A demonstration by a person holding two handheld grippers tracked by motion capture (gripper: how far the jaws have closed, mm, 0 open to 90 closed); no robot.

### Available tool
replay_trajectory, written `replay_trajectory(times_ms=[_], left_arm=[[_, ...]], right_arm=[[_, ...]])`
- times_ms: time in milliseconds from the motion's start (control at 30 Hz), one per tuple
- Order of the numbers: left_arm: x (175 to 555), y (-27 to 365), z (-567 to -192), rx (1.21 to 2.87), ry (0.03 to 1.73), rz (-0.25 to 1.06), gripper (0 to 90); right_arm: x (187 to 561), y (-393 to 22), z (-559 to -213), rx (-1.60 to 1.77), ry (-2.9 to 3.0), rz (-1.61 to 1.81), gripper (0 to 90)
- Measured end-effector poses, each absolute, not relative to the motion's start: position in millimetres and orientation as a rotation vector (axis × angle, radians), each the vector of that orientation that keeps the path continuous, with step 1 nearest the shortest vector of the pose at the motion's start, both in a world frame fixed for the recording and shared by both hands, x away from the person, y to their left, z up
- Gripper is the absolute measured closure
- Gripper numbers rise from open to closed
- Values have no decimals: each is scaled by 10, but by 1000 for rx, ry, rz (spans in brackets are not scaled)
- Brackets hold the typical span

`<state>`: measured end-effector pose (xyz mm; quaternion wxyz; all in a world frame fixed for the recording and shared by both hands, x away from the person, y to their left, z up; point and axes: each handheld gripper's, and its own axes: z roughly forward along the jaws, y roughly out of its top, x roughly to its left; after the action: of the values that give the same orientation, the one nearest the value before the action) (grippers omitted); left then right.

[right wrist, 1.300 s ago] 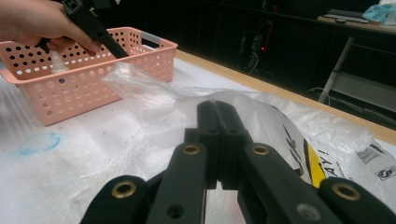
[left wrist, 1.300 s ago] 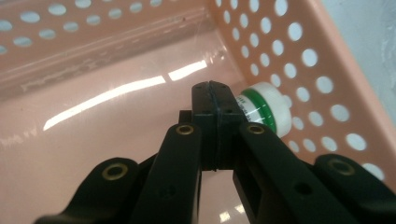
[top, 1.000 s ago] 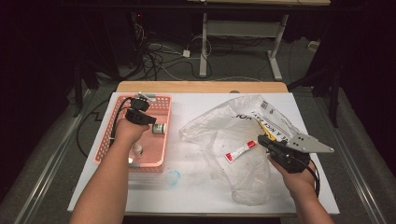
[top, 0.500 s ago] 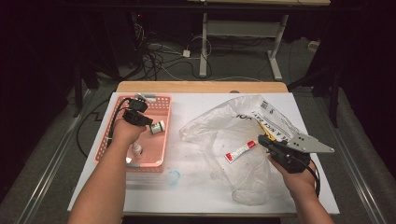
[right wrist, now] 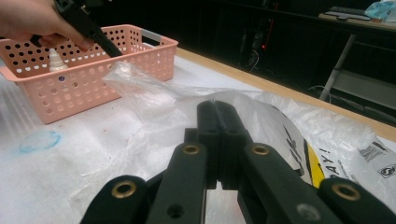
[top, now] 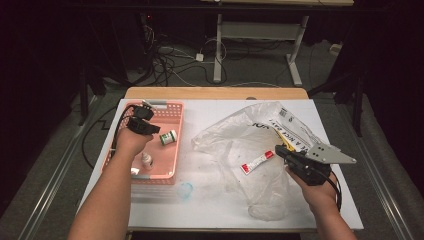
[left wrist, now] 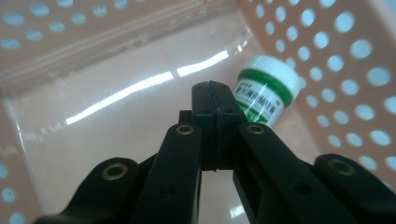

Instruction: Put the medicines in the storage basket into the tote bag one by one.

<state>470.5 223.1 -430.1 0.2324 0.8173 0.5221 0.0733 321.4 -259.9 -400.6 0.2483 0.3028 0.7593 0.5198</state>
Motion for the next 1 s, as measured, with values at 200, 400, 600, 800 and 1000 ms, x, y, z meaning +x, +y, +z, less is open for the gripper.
replay_trajectory(times_ms=[200,400,600,800,1000], left_arm=[[4749,2121,-4303,2282,1373,189,879],[4796,2073,-4400,2340,1397,182,879],[4785,2115,-4430,2385,1407,171,878],[4743,2155,-4335,2322,1347,168,874],[4711,2146,-4283,2293,1279,141,582]], right_arm=[[3215,-2602,-4007,826,2068,1415,900],[3215,-2601,-4015,832,2072,1412,900],[3216,-2613,-4019,832,2070,1412,900],[3213,-2608,-4016,829,2074,1408,900],[3213,-2601,-4017,831,2074,1409,900]])
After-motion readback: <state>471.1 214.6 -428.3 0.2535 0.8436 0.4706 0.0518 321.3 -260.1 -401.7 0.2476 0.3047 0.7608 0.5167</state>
